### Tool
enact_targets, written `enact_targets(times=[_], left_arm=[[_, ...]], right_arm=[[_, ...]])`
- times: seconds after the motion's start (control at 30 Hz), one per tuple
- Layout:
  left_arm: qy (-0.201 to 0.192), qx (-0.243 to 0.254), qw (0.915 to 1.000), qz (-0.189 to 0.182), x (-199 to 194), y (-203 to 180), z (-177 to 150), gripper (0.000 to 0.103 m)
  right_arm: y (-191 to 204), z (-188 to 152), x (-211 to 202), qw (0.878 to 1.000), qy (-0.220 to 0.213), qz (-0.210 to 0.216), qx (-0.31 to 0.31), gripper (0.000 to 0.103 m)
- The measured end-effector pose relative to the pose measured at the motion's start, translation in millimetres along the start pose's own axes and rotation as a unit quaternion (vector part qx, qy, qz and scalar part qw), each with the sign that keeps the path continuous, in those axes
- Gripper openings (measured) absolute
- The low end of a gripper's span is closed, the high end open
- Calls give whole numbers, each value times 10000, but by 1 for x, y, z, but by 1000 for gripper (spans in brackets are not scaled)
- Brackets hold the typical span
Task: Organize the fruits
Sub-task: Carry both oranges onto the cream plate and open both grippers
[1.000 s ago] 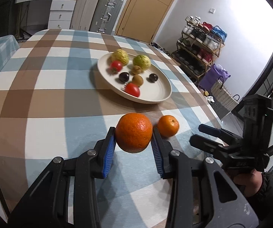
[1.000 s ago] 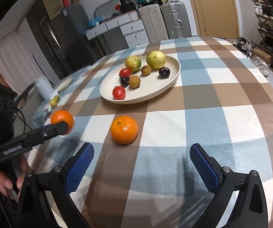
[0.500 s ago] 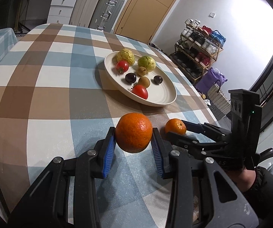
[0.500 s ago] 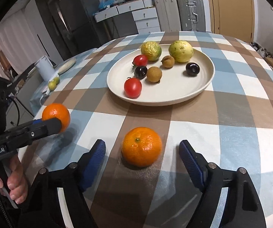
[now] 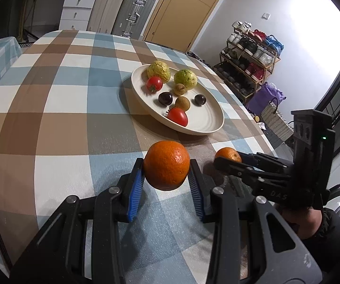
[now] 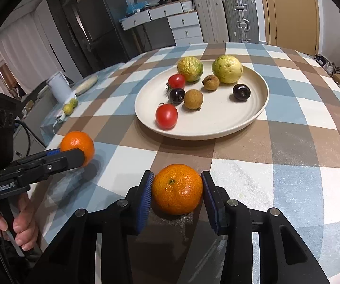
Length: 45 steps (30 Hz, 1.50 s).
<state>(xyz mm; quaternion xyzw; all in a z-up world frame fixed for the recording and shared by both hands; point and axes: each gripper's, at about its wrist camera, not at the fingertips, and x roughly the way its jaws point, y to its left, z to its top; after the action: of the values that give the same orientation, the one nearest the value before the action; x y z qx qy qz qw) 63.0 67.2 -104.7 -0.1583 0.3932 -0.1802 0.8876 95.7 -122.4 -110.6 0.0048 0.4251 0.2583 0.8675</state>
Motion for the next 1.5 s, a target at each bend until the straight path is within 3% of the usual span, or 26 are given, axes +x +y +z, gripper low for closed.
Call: enact_targets(times=[0.43, 0.83, 0.93, 1.5], left_arm=[[75, 335, 9993, 145, 7, -24, 19, 34], [216, 535, 9983, -68, 40, -50, 80, 34], [304, 578, 9977, -199, 56, -59, 94, 34], [852, 351, 9941, -579, 145, -62, 147, 34]], right_arm=[[-15, 3, -25, 9987, -455, 211, 94, 42], [-33, 32, -35, 9968, -741, 199, -200, 41], [-34, 42, -26, 9968, -658, 51, -444, 41], [-56, 72, 25, 9969, -395, 278, -626, 42]])
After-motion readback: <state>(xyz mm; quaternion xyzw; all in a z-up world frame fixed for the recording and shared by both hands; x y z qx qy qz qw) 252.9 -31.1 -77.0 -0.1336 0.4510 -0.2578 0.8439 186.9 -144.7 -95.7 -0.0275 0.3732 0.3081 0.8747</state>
